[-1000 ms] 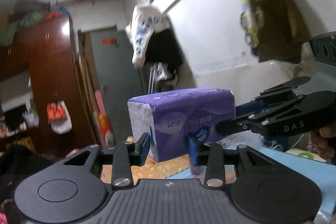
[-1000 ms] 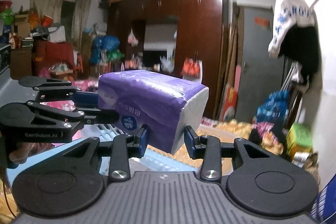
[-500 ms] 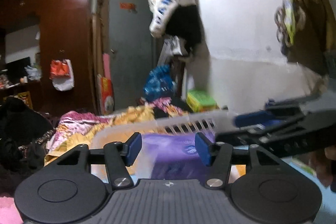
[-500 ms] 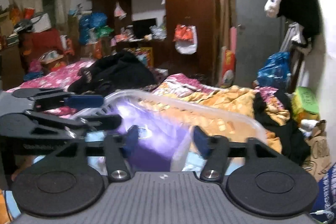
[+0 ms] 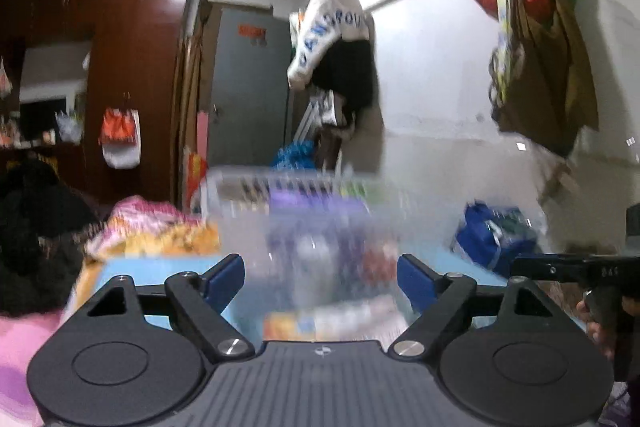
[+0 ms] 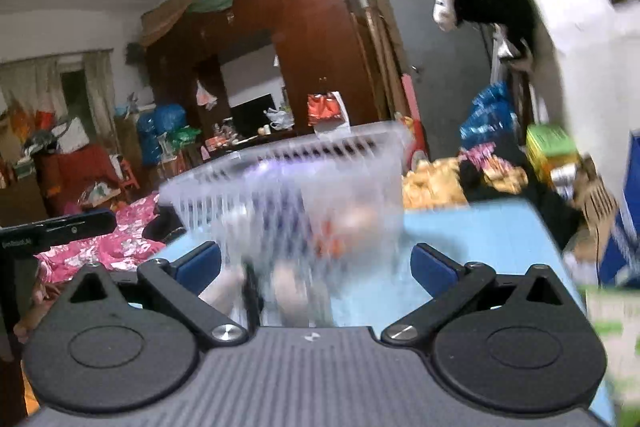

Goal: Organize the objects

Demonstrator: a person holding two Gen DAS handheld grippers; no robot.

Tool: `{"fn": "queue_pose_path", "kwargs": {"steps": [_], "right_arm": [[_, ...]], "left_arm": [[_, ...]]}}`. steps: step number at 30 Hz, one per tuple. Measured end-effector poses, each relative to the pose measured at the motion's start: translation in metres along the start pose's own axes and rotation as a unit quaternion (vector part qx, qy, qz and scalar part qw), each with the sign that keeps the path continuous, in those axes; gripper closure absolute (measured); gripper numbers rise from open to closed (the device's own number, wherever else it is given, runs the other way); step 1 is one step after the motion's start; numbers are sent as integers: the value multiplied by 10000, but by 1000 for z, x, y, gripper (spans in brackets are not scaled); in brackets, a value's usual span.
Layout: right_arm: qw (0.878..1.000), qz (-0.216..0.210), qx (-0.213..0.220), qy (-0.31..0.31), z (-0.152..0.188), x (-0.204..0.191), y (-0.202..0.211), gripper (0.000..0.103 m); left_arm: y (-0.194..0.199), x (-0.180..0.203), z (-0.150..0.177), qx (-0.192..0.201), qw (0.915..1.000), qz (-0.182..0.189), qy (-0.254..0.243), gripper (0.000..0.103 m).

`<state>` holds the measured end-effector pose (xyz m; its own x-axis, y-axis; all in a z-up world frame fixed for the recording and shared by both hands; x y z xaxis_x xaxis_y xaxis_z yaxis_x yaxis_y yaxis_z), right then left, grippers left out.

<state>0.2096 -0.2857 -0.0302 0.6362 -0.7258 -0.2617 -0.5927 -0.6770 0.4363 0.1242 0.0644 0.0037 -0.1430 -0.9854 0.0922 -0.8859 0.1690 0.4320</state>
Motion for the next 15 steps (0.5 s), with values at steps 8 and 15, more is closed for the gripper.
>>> {"fn": "queue_pose_path", "kwargs": {"steps": [8,15], "right_arm": [[9991,349,-251,64,24,0,5,0],[9988,286,-197,348,29,-13,14,0]], "left_arm": [[-10,8,30,-338,9993,121,-119,17],[-13,5,40,-453,9988,78,-166,17]]}}
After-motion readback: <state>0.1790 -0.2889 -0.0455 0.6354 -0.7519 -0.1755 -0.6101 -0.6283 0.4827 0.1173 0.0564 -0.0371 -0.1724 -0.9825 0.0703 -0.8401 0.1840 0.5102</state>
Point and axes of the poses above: each gripper's, at about its wrist camera, not at the fingertips, and y roughly against the way its jaws point, x to its right, z to its underside, the point moved 2 cm from there along -y, roughly the way its jaws point, and after that the axes turned 12 degrees about -x, right-handed, at the moved point
